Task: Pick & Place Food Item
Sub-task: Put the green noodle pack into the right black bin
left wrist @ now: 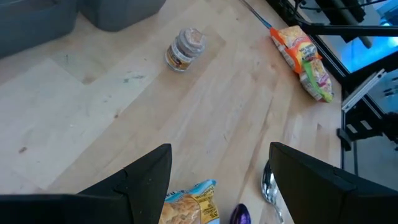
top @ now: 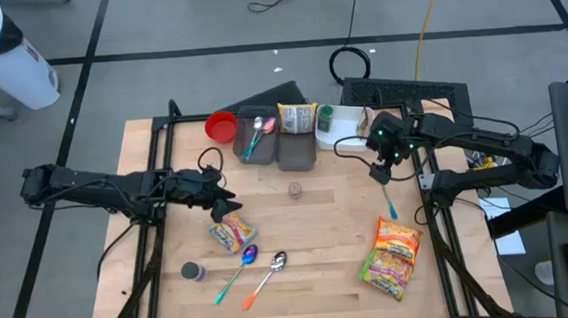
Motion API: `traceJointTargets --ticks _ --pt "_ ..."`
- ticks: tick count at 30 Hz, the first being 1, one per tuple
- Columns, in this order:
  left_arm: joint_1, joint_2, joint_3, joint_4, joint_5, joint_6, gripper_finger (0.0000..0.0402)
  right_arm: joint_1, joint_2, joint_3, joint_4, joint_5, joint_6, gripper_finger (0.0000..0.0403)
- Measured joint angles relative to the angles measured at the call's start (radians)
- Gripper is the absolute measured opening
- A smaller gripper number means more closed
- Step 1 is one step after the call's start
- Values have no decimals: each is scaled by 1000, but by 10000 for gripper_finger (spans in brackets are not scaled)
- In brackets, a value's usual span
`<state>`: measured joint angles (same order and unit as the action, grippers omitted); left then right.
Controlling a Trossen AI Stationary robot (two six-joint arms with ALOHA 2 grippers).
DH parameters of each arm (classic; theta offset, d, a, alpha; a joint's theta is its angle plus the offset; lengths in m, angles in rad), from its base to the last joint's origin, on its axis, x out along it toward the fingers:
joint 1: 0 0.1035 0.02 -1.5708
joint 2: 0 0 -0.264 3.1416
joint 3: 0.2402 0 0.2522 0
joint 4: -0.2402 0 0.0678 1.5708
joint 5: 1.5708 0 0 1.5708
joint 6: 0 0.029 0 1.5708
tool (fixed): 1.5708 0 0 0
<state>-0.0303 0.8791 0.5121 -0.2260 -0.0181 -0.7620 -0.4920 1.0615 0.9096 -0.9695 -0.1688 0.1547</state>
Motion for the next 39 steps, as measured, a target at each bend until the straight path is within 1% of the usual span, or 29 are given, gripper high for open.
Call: traceJointTargets --ticks 4,9,12,15,18,20,25,29,31,34,39 --pt "0 0 0 -12 1 19 273 22 0 0 23 -19 12 313" --pt "9 0 0 -80 14 29 273 56 0 0 109 -20 54 313" --pt "31 -1 0 -148 53 19 273 80 0 0 164 -21 78 313" --pt "68 -5 0 -252 100 15 273 102 0 0 209 -24 94 313" --pt "117 -5 0 -374 118 8 273 118 0 0 245 -23 95 313" --pt "157 -3 0 -422 131 26 273 122 0 0 265 -22 95 313" --pt "279 -2 0 -410 232 117 273 122 0 0 310 -22 112 313" --pt "371 25 0 -408 287 179 273 122 0 0 349 -73 120 313" --pt "407 47 0 -407 328 211 273 132 0 0 372 -74 129 313" --pt "438 93 0 -383 390 267 273 147 0 0 396 -71 131 313" --pt "457 191 0 -311 439 328 273 161 0 0 398 -70 149 313"
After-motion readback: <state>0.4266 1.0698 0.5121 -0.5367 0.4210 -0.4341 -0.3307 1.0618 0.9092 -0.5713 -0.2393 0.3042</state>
